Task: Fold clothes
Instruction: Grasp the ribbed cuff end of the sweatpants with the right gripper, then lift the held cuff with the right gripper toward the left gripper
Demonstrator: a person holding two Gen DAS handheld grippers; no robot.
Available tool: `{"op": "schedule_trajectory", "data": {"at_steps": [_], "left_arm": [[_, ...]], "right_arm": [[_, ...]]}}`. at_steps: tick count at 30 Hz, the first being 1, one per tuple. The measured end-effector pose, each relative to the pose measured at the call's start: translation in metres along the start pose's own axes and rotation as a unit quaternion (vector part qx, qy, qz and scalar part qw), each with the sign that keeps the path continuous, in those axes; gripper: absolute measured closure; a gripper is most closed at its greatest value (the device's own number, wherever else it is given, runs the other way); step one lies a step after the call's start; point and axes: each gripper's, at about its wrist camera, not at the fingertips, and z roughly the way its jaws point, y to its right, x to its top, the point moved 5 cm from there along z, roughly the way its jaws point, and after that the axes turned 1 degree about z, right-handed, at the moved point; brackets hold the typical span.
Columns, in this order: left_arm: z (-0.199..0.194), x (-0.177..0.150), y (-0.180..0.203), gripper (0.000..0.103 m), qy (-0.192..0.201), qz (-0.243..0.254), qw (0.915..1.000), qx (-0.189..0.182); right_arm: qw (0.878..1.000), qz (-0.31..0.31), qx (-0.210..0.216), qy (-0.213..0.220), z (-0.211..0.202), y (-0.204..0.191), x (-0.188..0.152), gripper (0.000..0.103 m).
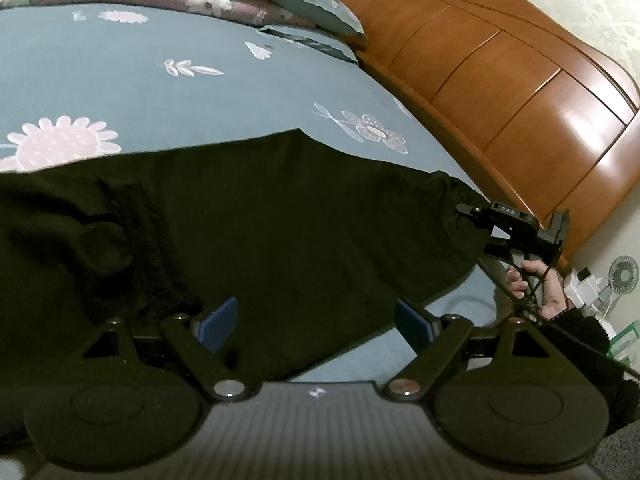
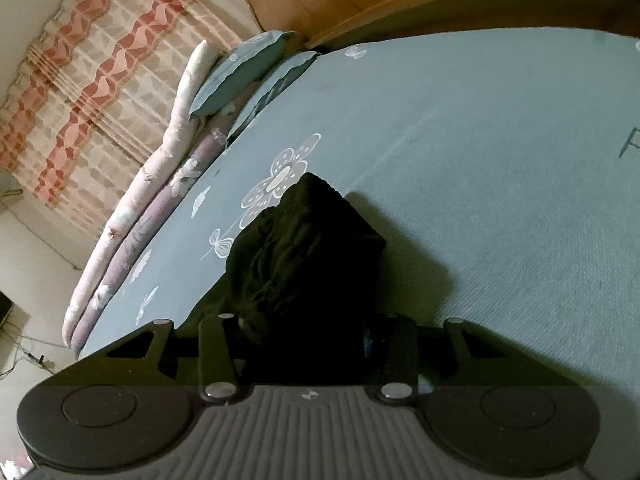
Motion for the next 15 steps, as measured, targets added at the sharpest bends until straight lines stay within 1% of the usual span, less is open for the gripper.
{"op": "schedule_trajectory", "data": {"at_steps": [3, 8, 10, 15], "left_arm": [[-0.009, 0.004, -0.004, 0.018, 0.005, 0.010, 0.9999, 0.011], [-0.025, 0.010, -0.018, 0.018, 0.008, 0.030, 0.9990, 0.033], [-0.031, 0.011, -0.025, 0.018, 0.010, 0.035, 0.9985, 0.041], [-0.045, 0.011, -0.038, 0.018, 0.016, 0.042, 0.9979, 0.046]], "right_arm": [[0.999, -0.036, -0.020, 0.001, -0.004, -0.015, 0.000, 0.060], [0.993, -0.106, -0.043, 0.008, -0.012, -0.051, 0.003, 0.062], [0.991, -0.124, -0.045, 0.013, -0.017, -0.067, 0.003, 0.063], [0.986, -0.165, -0.034, 0.021, -0.029, -0.111, 0.001, 0.063]]}}
